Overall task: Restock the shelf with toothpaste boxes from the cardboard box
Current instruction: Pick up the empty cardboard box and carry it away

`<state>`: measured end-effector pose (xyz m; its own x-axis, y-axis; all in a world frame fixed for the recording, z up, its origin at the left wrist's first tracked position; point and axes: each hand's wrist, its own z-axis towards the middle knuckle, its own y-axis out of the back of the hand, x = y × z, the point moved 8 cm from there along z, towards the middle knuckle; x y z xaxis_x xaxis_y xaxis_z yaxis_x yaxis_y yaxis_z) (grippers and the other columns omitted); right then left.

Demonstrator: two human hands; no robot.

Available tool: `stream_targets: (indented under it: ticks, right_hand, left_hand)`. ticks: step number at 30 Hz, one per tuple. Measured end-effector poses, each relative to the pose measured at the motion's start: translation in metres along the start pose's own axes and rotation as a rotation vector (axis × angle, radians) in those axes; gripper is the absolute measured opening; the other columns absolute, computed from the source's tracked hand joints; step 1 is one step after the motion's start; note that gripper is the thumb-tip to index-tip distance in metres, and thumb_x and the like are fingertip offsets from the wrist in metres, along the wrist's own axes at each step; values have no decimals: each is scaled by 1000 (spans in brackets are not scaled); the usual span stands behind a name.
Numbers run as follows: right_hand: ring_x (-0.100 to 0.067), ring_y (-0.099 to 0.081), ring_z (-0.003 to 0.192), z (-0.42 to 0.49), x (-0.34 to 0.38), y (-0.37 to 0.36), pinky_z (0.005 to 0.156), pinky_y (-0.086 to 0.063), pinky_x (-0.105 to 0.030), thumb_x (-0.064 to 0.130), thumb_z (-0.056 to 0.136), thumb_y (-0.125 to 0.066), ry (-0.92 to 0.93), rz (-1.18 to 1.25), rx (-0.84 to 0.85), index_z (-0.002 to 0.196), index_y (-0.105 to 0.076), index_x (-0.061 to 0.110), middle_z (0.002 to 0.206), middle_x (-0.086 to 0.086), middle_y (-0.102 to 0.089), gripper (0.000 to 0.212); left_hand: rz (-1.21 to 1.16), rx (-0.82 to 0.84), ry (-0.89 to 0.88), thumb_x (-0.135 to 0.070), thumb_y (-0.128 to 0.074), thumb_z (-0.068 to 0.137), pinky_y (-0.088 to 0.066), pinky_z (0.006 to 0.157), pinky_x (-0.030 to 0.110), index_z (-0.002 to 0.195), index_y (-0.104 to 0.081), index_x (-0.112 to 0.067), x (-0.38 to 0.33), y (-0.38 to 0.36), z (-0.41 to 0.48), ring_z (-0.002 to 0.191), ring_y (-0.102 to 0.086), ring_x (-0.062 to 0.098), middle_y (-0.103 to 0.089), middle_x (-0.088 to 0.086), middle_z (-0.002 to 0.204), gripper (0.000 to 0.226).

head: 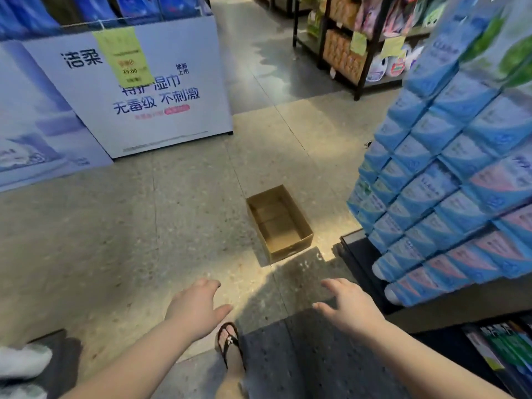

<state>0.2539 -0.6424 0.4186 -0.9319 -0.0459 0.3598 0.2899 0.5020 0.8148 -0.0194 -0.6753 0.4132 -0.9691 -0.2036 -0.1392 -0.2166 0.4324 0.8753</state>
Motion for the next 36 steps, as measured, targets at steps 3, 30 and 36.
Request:
stream_targets:
  ticks: [3,30,36]
  right_hand:
    - [-20,-46,124,54,19,1,103,-40,-36,53,85,-49,-87,26,47,136,-36,26,138,-2,-48,59]
    - [-24,-49,121,381,17,46,99,-45,-39,47,85,-53,-614,421,-4,135,-38,25,133,-5,-51,57]
    - [-26,-44,126,426,-8,20,102,-41,-39,46,87,-51,-753,513,-3,136,-37,25,137,-5,-47,56]
  left_hand:
    - [29,21,-40,-57,-49,81,-39,102,33,134,-38,-23,26,30,66,126,-45,22,-44,0,139,64]
    - [394,290,-414,-55,-46,84,-41,101,39,139,-33,-17,-37,144,521,126,-44,26,-37,5,143,67]
    - [466,408,-530,-52,-48,85,-39,101,37,139,-29,-20,-69,101,597,127,-41,25,-39,4,140,66]
